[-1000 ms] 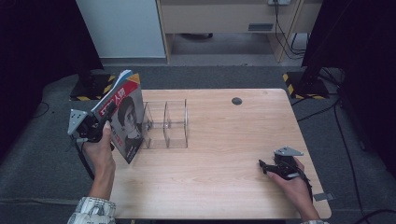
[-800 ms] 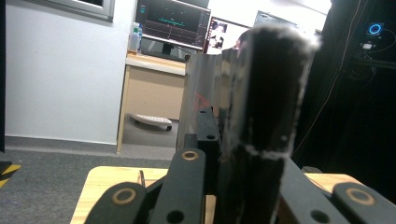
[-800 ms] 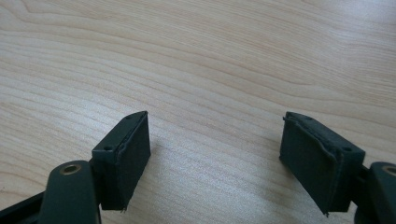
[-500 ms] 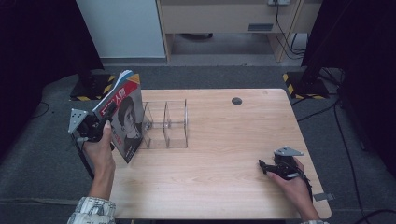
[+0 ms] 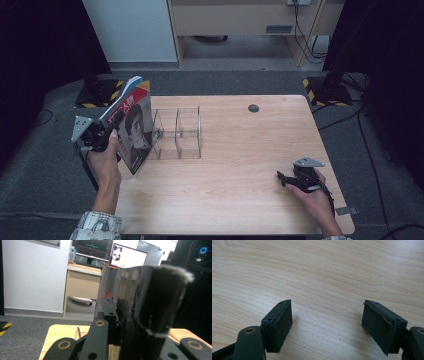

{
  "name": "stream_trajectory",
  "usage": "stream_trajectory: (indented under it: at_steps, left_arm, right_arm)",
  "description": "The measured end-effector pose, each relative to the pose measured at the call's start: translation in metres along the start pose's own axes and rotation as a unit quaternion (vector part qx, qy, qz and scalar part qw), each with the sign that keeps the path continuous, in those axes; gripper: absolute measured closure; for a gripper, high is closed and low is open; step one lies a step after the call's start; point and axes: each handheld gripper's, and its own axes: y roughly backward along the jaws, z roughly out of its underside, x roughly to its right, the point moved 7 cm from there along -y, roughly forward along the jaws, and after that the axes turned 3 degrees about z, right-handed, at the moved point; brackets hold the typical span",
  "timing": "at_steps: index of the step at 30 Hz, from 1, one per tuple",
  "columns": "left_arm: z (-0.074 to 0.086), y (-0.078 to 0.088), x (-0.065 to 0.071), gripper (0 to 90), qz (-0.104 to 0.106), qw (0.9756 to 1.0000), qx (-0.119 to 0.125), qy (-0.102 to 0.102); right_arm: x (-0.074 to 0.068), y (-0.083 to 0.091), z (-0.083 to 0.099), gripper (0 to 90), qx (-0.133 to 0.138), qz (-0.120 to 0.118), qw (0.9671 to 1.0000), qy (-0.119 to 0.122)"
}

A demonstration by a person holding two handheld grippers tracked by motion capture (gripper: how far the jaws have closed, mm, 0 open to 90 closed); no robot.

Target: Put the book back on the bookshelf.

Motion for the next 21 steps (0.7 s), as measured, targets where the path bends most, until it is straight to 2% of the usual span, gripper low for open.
stream_trajectory:
  at_steps: [21]
  left_arm:
    - [0.0024, 0.0027, -0.0026, 78.1, -0.011, 0.9999, -0.01, -0.001]
  right_arm:
    - [-0.0001, 0.0, 0.0, 24.6, 0.0, 0.0, 1.0, 0.0]
